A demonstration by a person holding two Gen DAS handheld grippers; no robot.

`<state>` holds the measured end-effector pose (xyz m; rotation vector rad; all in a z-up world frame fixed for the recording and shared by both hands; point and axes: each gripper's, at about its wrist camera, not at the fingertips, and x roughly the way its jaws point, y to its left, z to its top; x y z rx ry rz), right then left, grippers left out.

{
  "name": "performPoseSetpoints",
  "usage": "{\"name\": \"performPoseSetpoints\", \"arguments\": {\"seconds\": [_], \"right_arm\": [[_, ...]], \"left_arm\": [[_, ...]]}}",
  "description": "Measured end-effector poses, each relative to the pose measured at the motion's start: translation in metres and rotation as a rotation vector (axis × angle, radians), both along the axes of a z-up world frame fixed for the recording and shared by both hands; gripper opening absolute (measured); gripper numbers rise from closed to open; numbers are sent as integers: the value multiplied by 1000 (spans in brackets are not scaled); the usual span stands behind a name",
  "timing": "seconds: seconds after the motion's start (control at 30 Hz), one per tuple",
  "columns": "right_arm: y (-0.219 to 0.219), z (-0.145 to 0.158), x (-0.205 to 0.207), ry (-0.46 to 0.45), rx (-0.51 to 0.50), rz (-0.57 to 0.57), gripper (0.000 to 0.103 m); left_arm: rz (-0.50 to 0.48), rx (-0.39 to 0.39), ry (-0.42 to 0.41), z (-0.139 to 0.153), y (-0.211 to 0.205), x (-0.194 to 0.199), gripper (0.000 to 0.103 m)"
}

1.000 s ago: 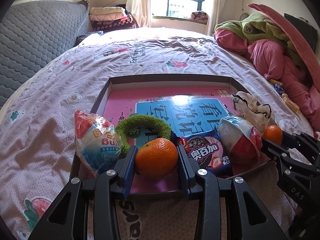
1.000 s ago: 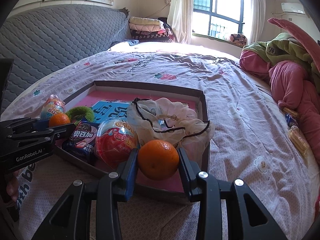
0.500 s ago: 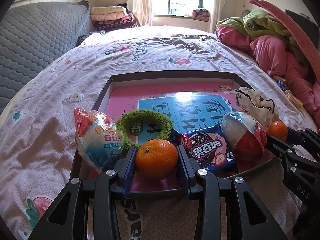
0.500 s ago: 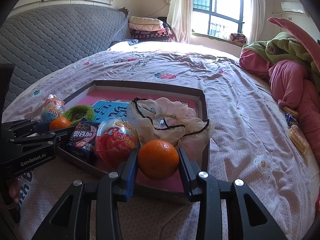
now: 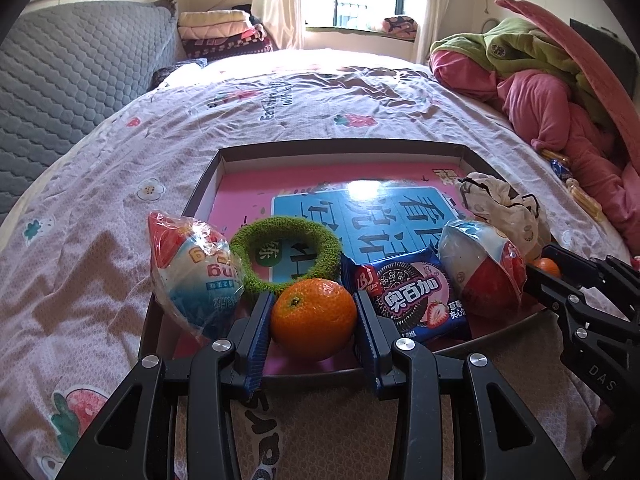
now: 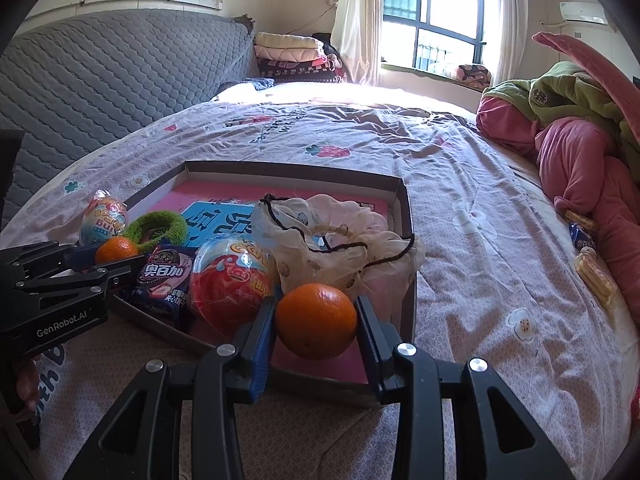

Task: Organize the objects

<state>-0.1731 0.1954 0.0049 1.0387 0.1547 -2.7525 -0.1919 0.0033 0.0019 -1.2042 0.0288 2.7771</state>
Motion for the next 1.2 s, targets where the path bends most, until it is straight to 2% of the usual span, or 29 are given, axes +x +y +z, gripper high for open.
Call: {"name": "performPoseSetpoints", "arguments": {"seconds": [0.07, 0.3, 0.4, 0.53, 0.83, 1.0, 1.2], "right_arm": [[1, 1, 1, -4, -10, 1, 40], [4, 5, 3, -1, -28, -6, 44], [4, 8, 5, 8, -34, -9, 44], [7, 16, 9, 34, -57, -16, 48], [13, 28, 14, 54, -164, -33, 58], [14, 35, 18, 77, -182, -52, 64], [9, 43, 27, 115, -185, -72, 70]], "left_arm": [[-1, -3, 2, 1, -1, 1, 47], [-14, 2, 3, 4, -5, 4, 50], [-11, -6, 14, 7, -6, 6, 56], [-13, 26, 19, 12, -7, 9, 57], [6, 33, 103, 31, -2, 23, 65], [31, 14, 142, 39, -5, 28, 74], [68, 31, 163, 44, -11, 37, 76]]}}
